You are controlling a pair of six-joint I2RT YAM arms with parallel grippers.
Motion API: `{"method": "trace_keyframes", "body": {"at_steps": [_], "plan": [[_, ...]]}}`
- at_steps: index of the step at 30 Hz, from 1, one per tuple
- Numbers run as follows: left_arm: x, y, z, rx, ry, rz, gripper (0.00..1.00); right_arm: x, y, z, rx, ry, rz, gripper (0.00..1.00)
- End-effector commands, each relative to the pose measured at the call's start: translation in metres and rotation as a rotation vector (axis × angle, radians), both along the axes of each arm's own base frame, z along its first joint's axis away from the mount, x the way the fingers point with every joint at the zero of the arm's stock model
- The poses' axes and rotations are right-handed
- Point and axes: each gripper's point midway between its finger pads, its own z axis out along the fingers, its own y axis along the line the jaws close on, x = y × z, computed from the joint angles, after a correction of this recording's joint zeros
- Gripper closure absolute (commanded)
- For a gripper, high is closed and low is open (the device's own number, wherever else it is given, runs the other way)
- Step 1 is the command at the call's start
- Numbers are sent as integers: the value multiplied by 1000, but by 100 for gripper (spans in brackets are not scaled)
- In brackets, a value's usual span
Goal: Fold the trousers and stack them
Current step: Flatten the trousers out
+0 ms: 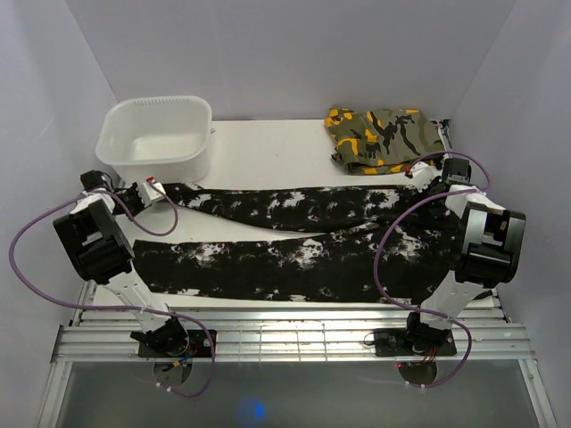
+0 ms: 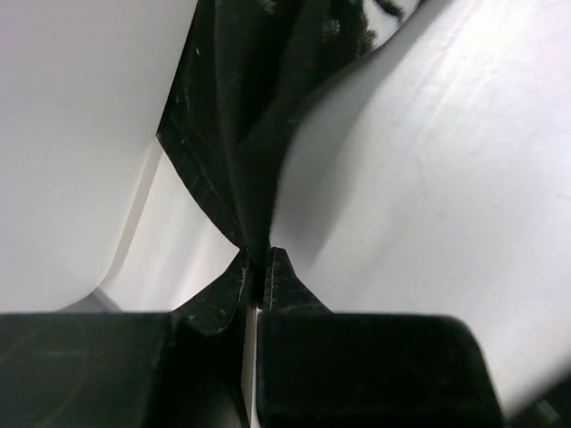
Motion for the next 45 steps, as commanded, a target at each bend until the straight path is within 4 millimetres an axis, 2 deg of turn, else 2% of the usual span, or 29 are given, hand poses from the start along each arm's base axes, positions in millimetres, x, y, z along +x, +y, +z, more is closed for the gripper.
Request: {"method": "trace_keyframes", "body": {"at_steps": [1,3,4,6,7,8,9,15,20,22,24,27,29,30,31,32,33,34,35,36,37,38,39,40,42,43,44,45], "plan": [[-41,-12,72,5,89,10,100,17,-10,26,-38,-106,-5,92],[-55,-5,92,49,133,35,100,14,-9,25,-37,-106,6,92],[-75,-11,100,38,192,42,100,15,-8,26,-42,-116,18,92],[-92,-6,114,88,243,62,100,11,-7,26,-43,-122,28,92],[-117,-15,117,86,320,47,100,11,-6,26,-40,-126,40,92],[-127,-15,119,99,352,49,100,11,-4,26,-37,-129,48,92],[-148,-15,118,122,434,51,100,9,-4,27,-38,-133,52,92],[-188,7,120,214,516,176,100,5,0,27,-49,-134,118,92],[-238,32,113,290,574,246,100,-2,-7,20,-86,-133,148,92],[-261,45,118,325,566,294,100,-4,-9,19,-96,-136,157,92],[-274,53,121,365,551,280,100,-5,-10,16,-98,-131,163,92],[-262,56,125,355,514,253,100,-4,-10,12,-93,-122,166,92],[-238,57,113,285,529,225,100,-2,-12,11,-96,-117,156,92],[-213,57,123,244,505,271,100,1,-16,8,-102,-111,145,92],[-196,60,120,208,508,289,100,3,-17,6,-102,-108,140,92],[-178,65,102,148,543,294,100,6,-18,6,-98,-109,123,92],[-144,68,110,123,476,328,100,11,-20,4,-95,-103,114,92],[-125,71,106,104,457,347,97,12,-22,4,-96,-96,102,92],[-106,73,90,71,464,369,88,13,-22,2,-79,-84,86,92],[-83,81,87,74,416,400,80,15,-23,-1,-74,-74,75,92],[-62,77,88,71,402,420,69,21,-26,3,-82,-82,60,92],[-49,78,75,58,413,440,60,23,-27,4,-80,-80,45,92],[-37,74,75,57,403,438,9,24,-29,1,-81,-64,35,92],[-29,74,84,53,390,448,2,29,-34,6,-102,-71,20,92],[-29,70,90,43,396,448,2,33,-40,12,-118,-79,-6,90],[-31,69,95,21,392,460,2,38,-44,20,-129,-88,-21,83],[-37,66,99,3,390,457,2,39,-45,26,-127,-90,-27,79],[-52,64,112,-15,386,461,2,34,-42,29,-112,-71,-33,74]]}}
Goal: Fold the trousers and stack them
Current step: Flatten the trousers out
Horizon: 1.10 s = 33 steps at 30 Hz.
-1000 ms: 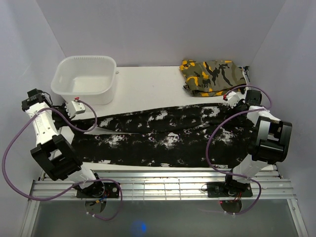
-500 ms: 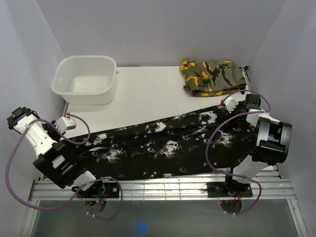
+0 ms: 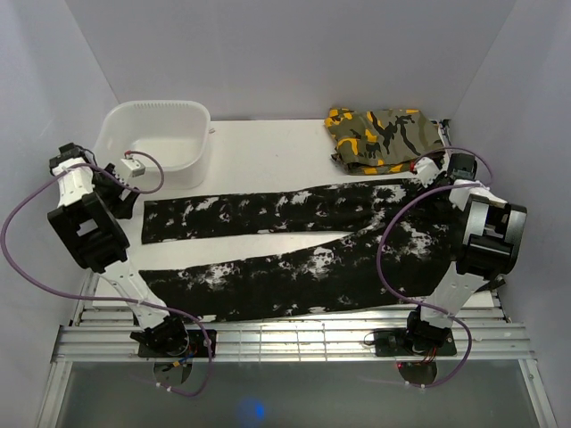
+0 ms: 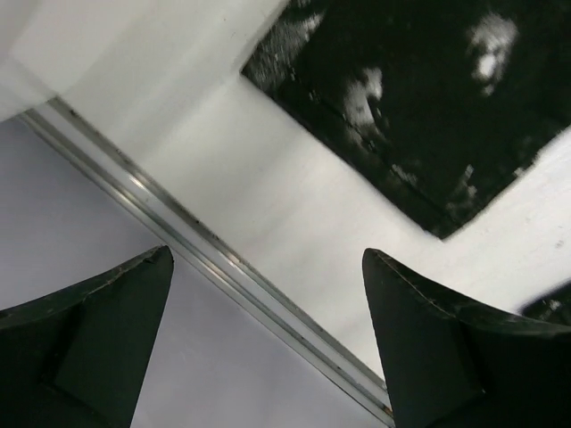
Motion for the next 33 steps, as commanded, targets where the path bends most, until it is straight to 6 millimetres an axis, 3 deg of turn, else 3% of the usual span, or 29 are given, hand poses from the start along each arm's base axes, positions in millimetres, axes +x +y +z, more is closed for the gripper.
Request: {"method": "trace_keyframes", "body": {"at_steps": [1,2,3,4,5,6,8,9,10,12,13,14,16,18,21,24,28,29,33], "plan": [[-20,-2,72,-22,-130,79,2,10,-18,36,-36,-38,-82,58],[-37,-15,63,-67,-109,40,2,13,-16,47,-30,-52,-74,47],[-59,-21,74,-72,-108,46,2,9,-10,58,-10,-55,-53,38],[-74,-30,69,-89,-79,39,2,8,-7,64,0,-59,-42,15],[-103,-45,44,-118,8,7,2,9,-4,74,9,-72,-27,1],[-121,-56,37,-135,55,-1,2,7,0,85,18,-86,-12,8],[-148,-71,28,-138,99,-25,2,-6,11,88,57,-40,22,10],[-168,-86,8,-174,149,-25,8,-14,15,95,60,-22,49,5],[-169,-86,9,-171,146,-25,13,-20,17,92,62,6,66,1],[-183,-99,-5,-224,205,-2,24,-37,18,87,51,58,78,14],[-187,-103,-12,-247,235,6,31,-47,20,82,41,95,102,30],[-193,-106,-17,-264,263,11,44,-56,21,79,35,113,113,36],[-208,-114,-32,-291,336,24,55,-78,24,62,37,183,127,47],[-220,-118,-49,-289,398,44,63,-97,26,49,33,254,138,52],[-228,-115,-77,-248,473,98,70,-121,25,24,33,347,122,59],[-222,-103,-100,-207,502,155,78,-140,28,3,48,415,108,64],[-196,-76,-112,-140,469,238,93,-160,32,-18,52,467,88,69],[-180,-63,-110,-106,429,267,96,-170,35,-25,60,492,91,70],[-148,-32,-106,-37,364,312,100,-183,45,-31,78,511,102,73]]}}
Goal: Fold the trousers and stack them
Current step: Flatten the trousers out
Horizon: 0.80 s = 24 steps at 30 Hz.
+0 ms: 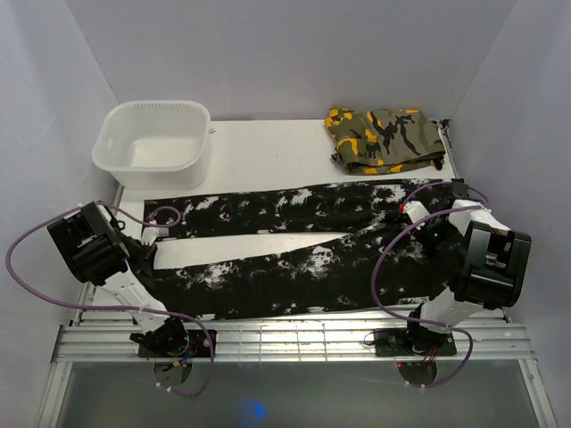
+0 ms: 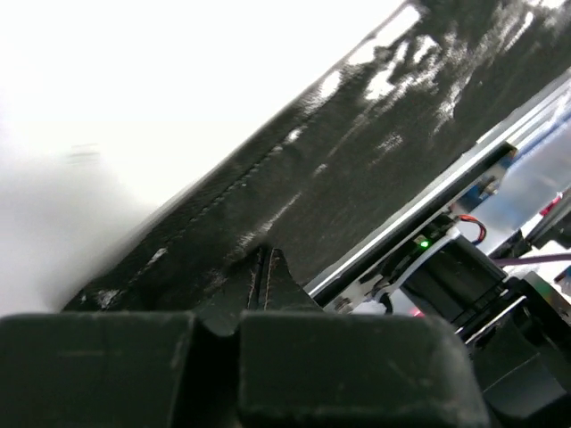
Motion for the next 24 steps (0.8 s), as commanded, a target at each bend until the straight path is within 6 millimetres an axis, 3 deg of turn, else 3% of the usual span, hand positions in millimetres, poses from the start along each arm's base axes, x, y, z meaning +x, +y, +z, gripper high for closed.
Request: {"method": "trace_keyframes", "body": {"at_steps": [1,7,14,18,21,23,24], "plan": [[87,87,-29,336,-288,-11,100,-23,13,-11,31,59,3,75],[137,116,9,423,-448,39,100,-29,30,-8,70,58,37,80],[164,123,43,447,-580,80,100,-26,58,1,128,43,69,89],[184,102,87,363,-731,83,80,-29,80,14,210,64,76,89],[199,79,116,268,-836,76,71,3,78,43,231,-36,54,89],[210,64,125,200,-896,97,56,34,75,68,241,-130,34,89],[214,61,125,191,-909,111,53,43,76,75,251,-156,28,89]]}}
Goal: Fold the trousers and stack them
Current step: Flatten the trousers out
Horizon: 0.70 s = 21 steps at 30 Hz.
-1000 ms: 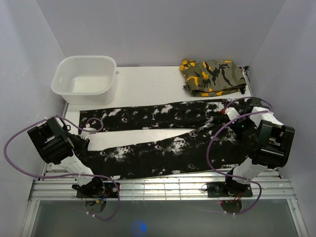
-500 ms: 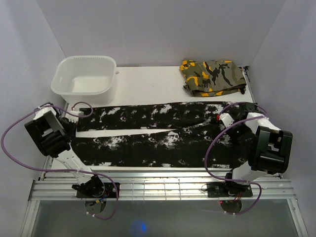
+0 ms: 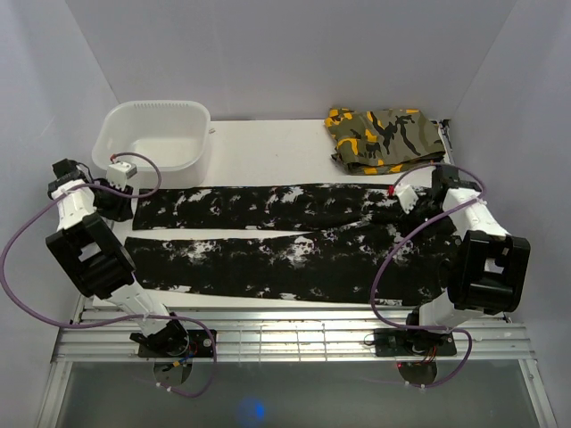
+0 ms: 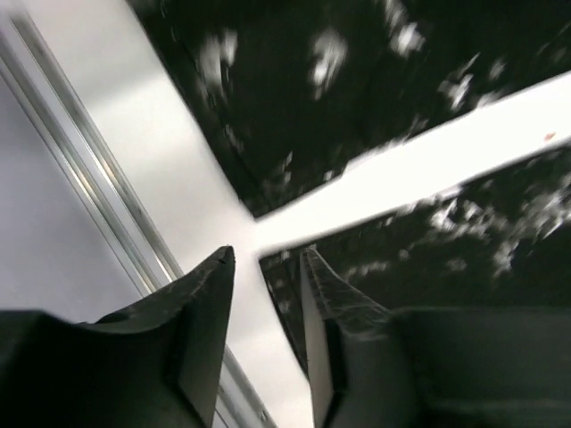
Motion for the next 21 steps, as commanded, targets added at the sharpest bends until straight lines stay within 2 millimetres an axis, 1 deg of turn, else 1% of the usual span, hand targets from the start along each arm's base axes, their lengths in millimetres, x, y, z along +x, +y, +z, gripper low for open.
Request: {"method": "trace_keyframes", "body": {"at_steps": [1,3,4,5,6,7,8,9,10,11,13,14,15,16,18,19,21], "plan": [[33,-33,37,-102,-195,-51,52,61,9,52,95,-184,-71,89],[38,-42,28,-128,-192,-45,51,78,9,55,104,-209,-101,89],[41,-45,21,-129,-189,-42,51,86,8,47,102,-196,-117,89],[50,-50,12,-128,-192,-47,52,98,8,46,105,-213,-146,89],[49,-55,1,-144,-164,-25,52,108,6,46,93,-220,-158,89],[54,-59,-11,-153,-148,-23,52,113,5,32,88,-187,-169,89],[55,-61,-17,-162,-132,-12,53,118,4,27,80,-179,-187,90],[54,-62,-23,-176,-116,3,54,121,3,17,74,-157,-193,90],[55,-63,-29,-178,-108,7,54,123,3,11,69,-149,-196,90],[54,-64,-38,-185,-87,12,55,126,1,5,54,-156,-197,90],[49,-60,-52,-165,-50,17,55,119,2,-12,38,-121,-185,91],[45,-59,-58,-154,-30,15,56,116,2,-17,29,-112,-178,91],[41,-58,-66,-145,-4,9,60,114,1,-21,20,-111,-158,91],[30,-57,-75,-125,34,-8,62,102,2,-30,16,-83,-147,91],[17,-57,-85,-105,76,-29,69,94,1,-33,-3,-91,-108,91],[3,-60,-95,-100,122,-54,70,81,2,-40,-4,-64,-92,91],[-11,-63,-99,-99,161,-74,73,70,2,-41,-13,-59,-60,92]]}}
